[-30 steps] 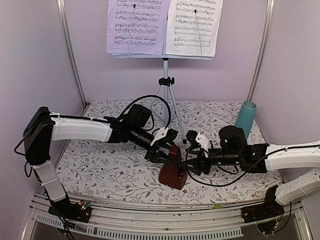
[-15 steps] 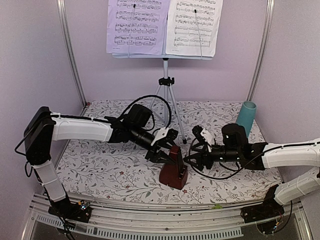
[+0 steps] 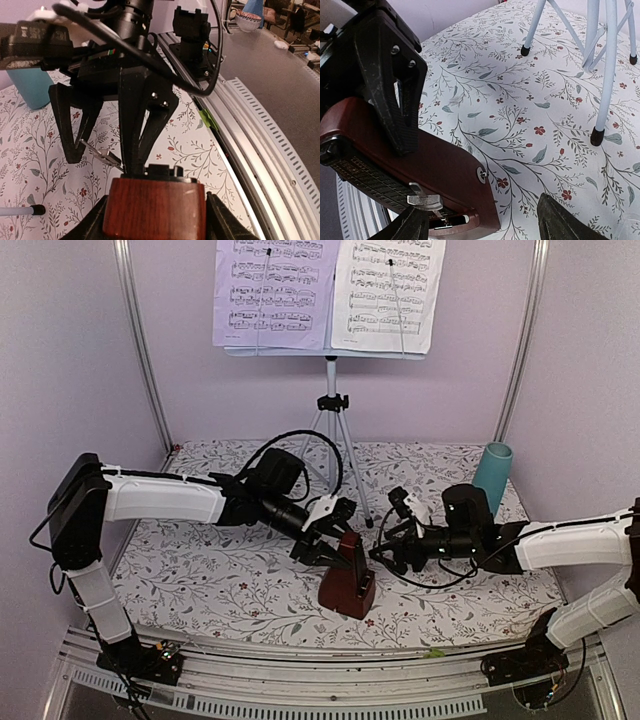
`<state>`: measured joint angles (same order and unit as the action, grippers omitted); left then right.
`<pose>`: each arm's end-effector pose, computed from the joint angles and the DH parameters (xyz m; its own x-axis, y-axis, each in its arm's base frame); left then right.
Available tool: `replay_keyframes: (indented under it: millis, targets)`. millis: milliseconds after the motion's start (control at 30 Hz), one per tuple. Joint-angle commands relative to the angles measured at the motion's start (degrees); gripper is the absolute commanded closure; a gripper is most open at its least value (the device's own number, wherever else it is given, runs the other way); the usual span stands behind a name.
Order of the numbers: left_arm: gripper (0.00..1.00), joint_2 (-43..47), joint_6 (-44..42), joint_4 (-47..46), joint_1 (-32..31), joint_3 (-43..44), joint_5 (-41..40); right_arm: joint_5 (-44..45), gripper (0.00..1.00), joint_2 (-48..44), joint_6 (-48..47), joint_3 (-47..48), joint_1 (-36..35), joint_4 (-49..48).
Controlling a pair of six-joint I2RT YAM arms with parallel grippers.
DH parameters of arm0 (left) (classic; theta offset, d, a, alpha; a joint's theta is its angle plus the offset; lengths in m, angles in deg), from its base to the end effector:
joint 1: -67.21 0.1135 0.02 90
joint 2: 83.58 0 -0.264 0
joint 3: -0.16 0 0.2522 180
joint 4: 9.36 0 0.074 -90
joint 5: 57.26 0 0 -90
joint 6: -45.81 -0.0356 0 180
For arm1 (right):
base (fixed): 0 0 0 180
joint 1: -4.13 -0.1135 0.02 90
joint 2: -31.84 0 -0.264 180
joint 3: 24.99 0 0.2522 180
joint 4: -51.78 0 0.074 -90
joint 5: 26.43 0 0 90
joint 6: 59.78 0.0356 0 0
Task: Set up the instrument practice props
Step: Lift the pendulum from the metronome.
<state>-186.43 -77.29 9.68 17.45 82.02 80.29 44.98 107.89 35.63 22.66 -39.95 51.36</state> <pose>0.2314 -0.3141 0.2175 0.1326 0.4139 -0.9006 0.9643 -0.2642 0.0206 0.1885 0.1983 0.1992 -0.4168 -0.2792 -0.8651 -0.8260 0.5136 0.2322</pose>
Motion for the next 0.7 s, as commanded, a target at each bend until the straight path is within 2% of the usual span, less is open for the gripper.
replay_keyframes:
  millis: [0, 667]
  targets:
    - [1.00, -3.68, -0.21, 7.80, -1.44, -2.34, -3.25, -1.31, 0.24, 1.53, 1.91, 1.00, 0.82, -1.56]
    - [1.00, -3.94, -0.08, 7.73, -1.42, -2.43, -3.27, -3.31, 0.23, 5.83, 5.61, -0.70, 4.92, -2.83]
